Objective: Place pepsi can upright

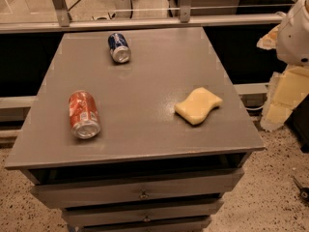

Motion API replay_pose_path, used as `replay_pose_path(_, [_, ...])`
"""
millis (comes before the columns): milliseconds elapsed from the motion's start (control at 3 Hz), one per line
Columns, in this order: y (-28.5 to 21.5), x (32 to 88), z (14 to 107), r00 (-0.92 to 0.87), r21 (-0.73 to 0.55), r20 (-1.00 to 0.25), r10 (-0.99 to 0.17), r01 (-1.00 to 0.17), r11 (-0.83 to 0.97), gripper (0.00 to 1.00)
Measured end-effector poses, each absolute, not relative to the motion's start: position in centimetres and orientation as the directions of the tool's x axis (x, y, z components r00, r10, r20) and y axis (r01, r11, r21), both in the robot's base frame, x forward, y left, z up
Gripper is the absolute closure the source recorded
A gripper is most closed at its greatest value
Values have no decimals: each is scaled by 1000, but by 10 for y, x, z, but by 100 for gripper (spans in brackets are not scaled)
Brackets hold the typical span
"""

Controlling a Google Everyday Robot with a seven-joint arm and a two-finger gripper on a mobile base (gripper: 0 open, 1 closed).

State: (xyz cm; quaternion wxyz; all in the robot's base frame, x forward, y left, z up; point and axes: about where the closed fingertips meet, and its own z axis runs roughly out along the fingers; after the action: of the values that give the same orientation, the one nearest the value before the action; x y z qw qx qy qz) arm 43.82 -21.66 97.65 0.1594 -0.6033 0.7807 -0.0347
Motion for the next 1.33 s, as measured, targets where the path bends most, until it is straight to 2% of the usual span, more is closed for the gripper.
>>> replay_pose_path(667, [-202,456,973,-216,-249,-256,-942,-927,281,0])
replay_pose_path(1333, [-130,566,973,-240,-258,-403,-883,-896,361,0])
